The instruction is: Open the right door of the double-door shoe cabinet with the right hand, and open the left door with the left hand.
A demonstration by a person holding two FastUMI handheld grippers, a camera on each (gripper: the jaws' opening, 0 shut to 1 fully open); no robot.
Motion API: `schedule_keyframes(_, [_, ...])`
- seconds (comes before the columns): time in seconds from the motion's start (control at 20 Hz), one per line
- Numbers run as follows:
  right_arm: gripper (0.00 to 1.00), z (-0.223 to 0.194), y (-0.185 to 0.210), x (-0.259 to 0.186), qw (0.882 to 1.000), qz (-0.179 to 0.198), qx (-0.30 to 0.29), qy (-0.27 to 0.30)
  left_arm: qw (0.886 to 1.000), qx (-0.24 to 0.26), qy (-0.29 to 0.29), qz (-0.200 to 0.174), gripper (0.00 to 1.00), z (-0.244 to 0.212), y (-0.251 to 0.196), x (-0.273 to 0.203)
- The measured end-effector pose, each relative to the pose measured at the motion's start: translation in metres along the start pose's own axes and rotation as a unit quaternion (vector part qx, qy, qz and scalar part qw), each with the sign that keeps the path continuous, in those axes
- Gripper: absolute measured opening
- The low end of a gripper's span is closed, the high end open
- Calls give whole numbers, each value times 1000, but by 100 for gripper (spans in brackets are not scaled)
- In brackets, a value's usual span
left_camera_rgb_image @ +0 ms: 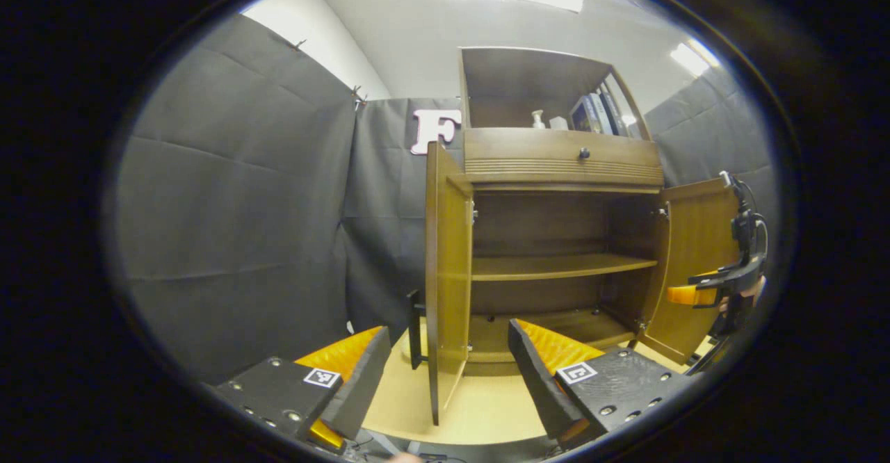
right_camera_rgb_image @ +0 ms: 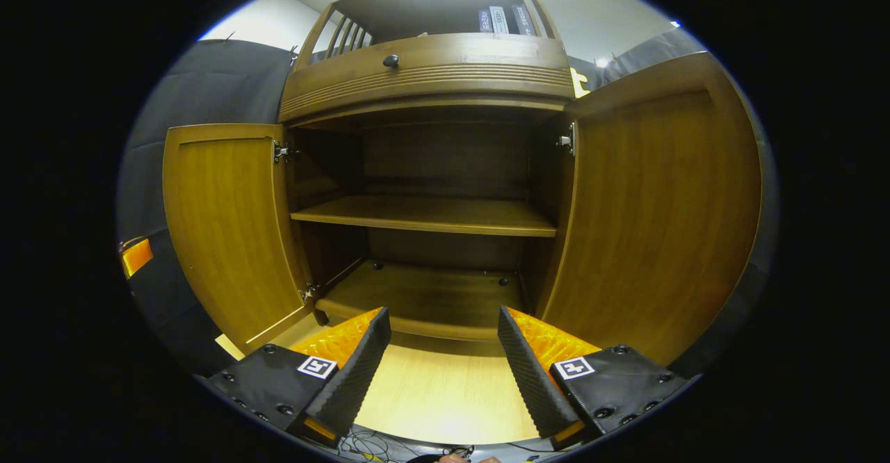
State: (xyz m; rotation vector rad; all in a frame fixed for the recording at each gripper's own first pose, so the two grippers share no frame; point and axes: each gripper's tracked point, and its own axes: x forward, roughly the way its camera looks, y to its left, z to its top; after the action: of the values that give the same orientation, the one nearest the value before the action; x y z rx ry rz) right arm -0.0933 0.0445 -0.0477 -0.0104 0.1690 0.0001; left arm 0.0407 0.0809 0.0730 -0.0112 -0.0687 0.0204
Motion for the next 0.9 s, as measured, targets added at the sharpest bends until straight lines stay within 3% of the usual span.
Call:
schedule_keyframes(0.05, [97,0,-1,-3,1000,0,0,1,1000,-4,2,-9,100,0,-14,4])
schedule_keyframes(0.3, [97,-1,-1,-22,1000,5,4,10,998,-19,9,-56,100,-6,-59,19])
schedule_keyframes(0.45, [97,2,-3,-35,1000,6,2,5,998,-24,5,-65,100,-1,-69,32])
schedule_keyframes(0.9, [97,22,-10,-57,1000,21,-7,-17,998,-43,4,-50,100,2,-69,52])
